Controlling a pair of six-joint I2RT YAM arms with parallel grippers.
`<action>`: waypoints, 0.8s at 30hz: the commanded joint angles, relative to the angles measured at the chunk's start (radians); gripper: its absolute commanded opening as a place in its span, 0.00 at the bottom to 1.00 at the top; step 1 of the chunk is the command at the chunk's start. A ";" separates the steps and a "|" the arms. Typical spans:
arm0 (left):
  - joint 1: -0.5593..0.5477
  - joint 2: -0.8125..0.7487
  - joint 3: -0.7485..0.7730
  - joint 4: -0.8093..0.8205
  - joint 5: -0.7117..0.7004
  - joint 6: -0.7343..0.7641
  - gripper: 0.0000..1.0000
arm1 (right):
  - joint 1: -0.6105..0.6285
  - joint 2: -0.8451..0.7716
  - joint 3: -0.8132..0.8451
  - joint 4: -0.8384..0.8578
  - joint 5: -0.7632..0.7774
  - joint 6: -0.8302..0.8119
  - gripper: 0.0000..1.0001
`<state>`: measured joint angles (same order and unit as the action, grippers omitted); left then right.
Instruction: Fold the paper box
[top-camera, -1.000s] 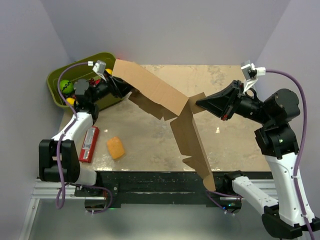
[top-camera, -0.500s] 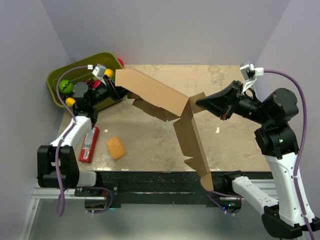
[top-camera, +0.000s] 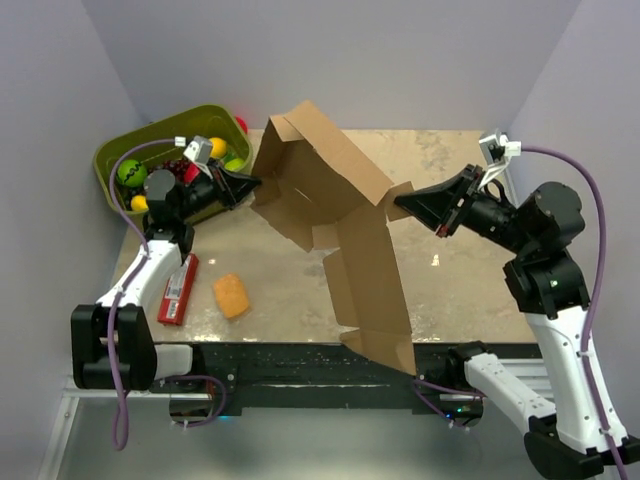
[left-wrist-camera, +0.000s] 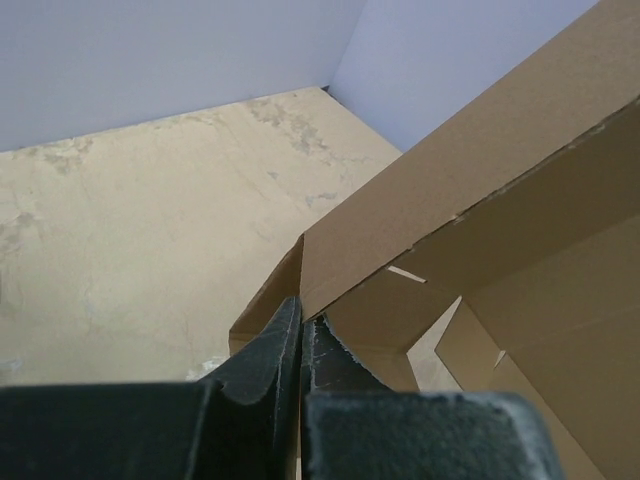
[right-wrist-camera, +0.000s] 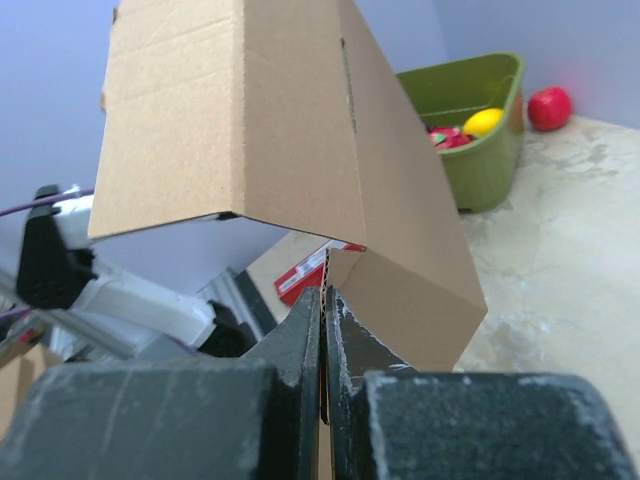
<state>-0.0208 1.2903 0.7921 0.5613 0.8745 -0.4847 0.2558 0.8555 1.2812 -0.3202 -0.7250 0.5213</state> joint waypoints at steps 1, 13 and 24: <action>-0.040 -0.059 0.012 -0.047 0.058 0.087 0.00 | -0.001 0.008 -0.095 0.058 0.122 -0.041 0.01; -0.093 -0.040 0.174 -0.461 -0.302 0.365 0.00 | -0.001 -0.005 -0.203 -0.060 0.620 -0.093 0.93; -0.177 0.053 0.373 -0.730 -0.529 0.523 0.00 | -0.003 -0.113 -0.162 -0.120 0.973 -0.224 0.99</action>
<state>-0.1822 1.3094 1.0481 -0.0753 0.4496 -0.0418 0.2543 0.7692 1.0622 -0.4290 0.0757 0.3817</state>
